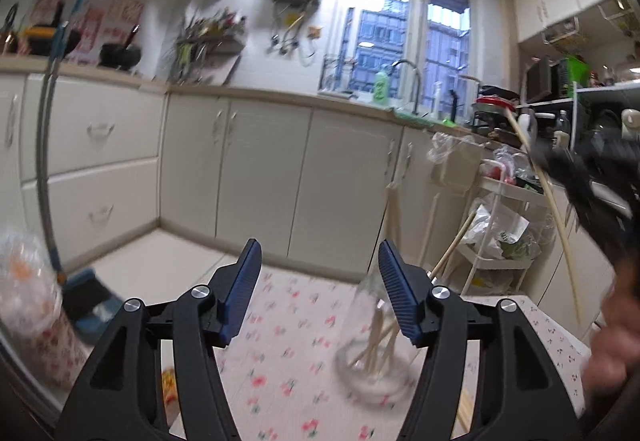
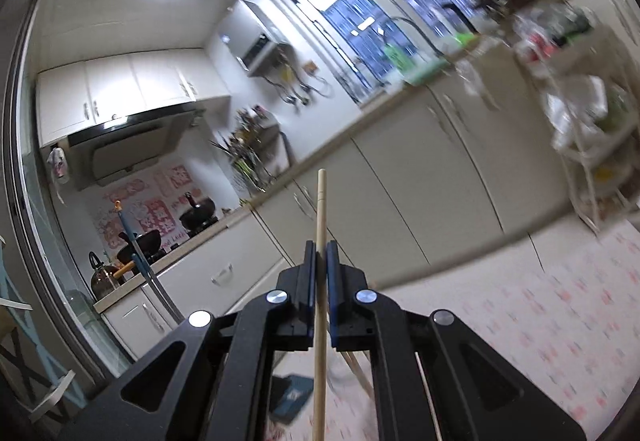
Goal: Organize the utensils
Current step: 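Lower the sticks into the jar and open both grippers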
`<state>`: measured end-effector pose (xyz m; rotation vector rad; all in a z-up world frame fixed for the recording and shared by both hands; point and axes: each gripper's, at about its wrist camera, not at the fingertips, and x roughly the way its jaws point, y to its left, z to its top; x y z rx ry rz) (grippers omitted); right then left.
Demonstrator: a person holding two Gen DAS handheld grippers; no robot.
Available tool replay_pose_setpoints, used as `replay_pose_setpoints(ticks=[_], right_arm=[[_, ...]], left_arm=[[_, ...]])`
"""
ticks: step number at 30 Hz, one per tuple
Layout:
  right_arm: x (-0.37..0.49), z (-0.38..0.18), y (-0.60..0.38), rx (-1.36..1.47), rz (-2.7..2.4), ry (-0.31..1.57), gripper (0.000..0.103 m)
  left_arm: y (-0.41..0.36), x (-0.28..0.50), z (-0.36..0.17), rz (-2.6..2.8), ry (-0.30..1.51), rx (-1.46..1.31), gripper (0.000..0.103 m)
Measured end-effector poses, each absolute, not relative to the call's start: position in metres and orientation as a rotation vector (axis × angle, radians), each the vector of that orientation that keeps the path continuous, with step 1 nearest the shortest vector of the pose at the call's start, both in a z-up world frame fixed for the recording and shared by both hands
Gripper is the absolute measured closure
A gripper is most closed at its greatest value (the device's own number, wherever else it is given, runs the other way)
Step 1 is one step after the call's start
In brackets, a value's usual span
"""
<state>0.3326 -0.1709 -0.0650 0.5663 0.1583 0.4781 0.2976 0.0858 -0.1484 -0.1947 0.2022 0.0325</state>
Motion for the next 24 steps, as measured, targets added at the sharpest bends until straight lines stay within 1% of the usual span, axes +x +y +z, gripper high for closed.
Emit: replay_pose_setpoints(ticks=[4,10,17,24], right_arm=[[0.353,-0.056,-0.153,0.55,0.467,0.121,0.097],[0.379,-0.052,-0.13,0.486,0.413,0.08,0.097],[0.404,-0.071,-0.102,0.383,0.324,0.108,0.097],[0.407,-0.088,-0.091,0.325,0.28,0.141,0.097]], left_arm=[[0.101,0.294,-0.163,0.061,0.231,-0.257,0.044],[0.111,0.29,-0.168,0.067,0.218,-0.298,0.044],[0.114,0.293,-0.171,0.053,0.224,-0.336,0.044],[0.117,0.294,-0.173,0.029,0.231,-0.369,0.043]])
